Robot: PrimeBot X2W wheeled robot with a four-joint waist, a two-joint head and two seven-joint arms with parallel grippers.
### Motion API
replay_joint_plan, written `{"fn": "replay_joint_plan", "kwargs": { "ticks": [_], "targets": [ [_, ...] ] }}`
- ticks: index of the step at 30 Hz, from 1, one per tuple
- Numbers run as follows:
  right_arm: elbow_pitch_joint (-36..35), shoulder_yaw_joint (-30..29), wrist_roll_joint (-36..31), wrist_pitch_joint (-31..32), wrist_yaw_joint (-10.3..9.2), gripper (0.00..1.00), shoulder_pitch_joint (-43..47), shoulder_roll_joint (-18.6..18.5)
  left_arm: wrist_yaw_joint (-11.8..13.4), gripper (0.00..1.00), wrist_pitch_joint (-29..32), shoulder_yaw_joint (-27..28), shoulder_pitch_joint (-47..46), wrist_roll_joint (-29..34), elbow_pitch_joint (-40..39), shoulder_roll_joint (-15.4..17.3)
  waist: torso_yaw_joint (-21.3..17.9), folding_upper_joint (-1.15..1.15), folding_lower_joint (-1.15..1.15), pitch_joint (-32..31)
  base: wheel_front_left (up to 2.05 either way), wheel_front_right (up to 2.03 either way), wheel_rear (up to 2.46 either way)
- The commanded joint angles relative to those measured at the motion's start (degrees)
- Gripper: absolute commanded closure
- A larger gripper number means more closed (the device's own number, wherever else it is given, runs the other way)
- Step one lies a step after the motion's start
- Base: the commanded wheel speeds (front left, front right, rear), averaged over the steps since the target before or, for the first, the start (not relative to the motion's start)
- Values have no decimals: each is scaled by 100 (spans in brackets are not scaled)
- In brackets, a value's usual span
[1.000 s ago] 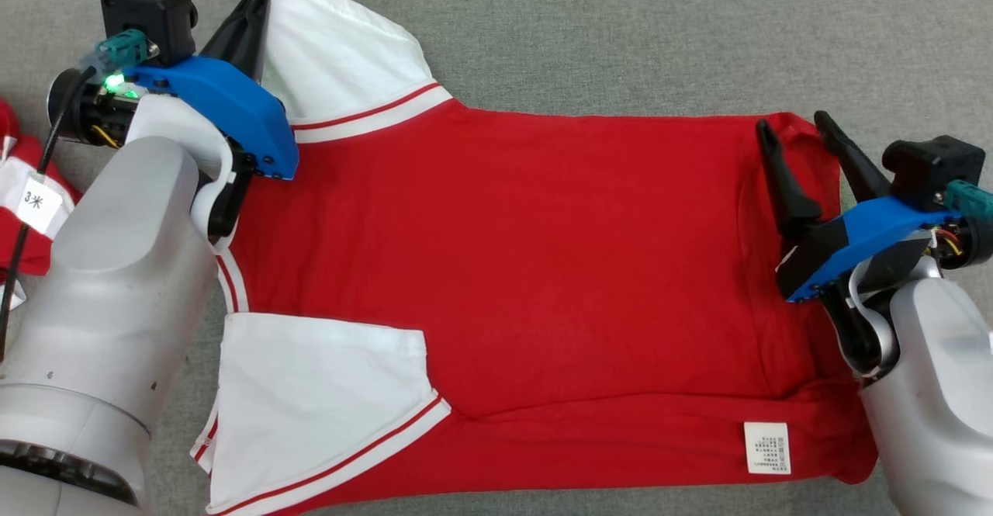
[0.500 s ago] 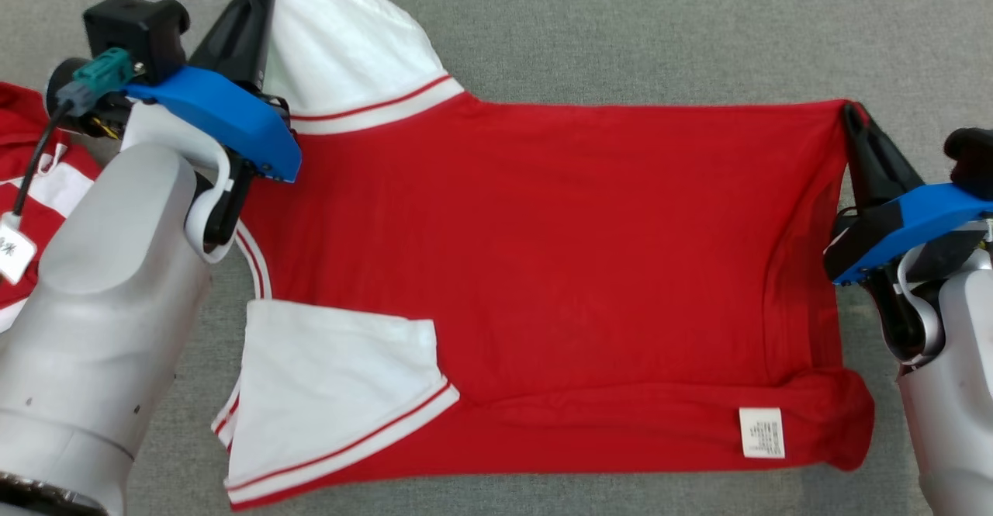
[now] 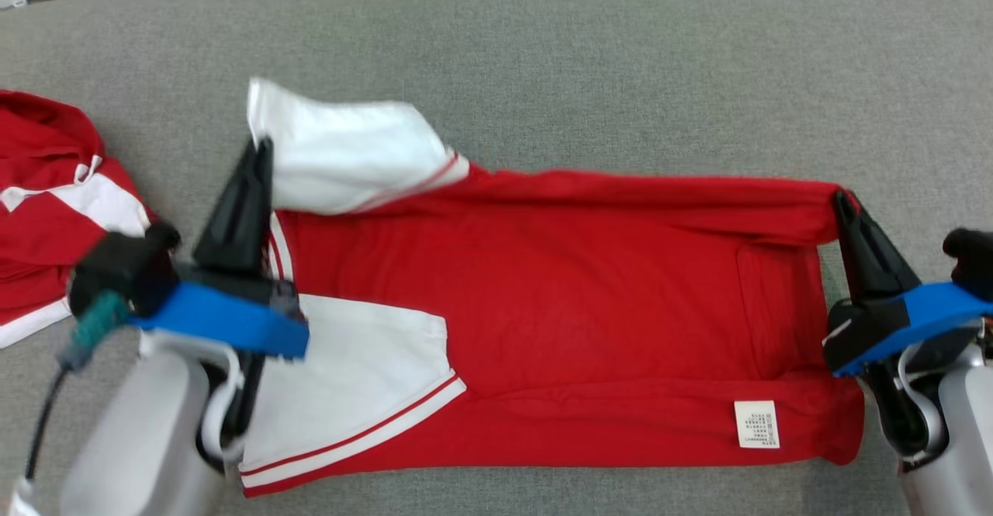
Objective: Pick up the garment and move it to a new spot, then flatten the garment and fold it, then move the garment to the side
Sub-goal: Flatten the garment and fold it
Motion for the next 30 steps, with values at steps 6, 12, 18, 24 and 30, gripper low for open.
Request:
{"fn": "replay_joint_plan", "kwargs": {
  "ticks": [6,12,18,24,30],
  "targets": [
    [-203,-104,223,-42,0,100,643,-51,5,100,-22,328,1228,81,-429,-246,42,1,1,-141,0,0,0],
    [-511,-151,161,-23,0,100,1177,8,18,100,-19,522,1867,17,-374,-400,70,1,1,-285,0,0,0],
    [-807,-164,-51,45,0,100,1717,104,-55,100,-6,525,2169,-115,-74,-464,104,1,1,-422,0,0,0],
    [-874,-207,-138,18,0,0,2176,317,-97,53,82,490,2367,-356,299,-571,105,1,1,-593,0,0,0],
    [-1005,-380,-263,-173,0,0,2526,535,122,0,4,544,2524,-119,368,-653,177,1,1,-844,0,0,0]
  ]
}}
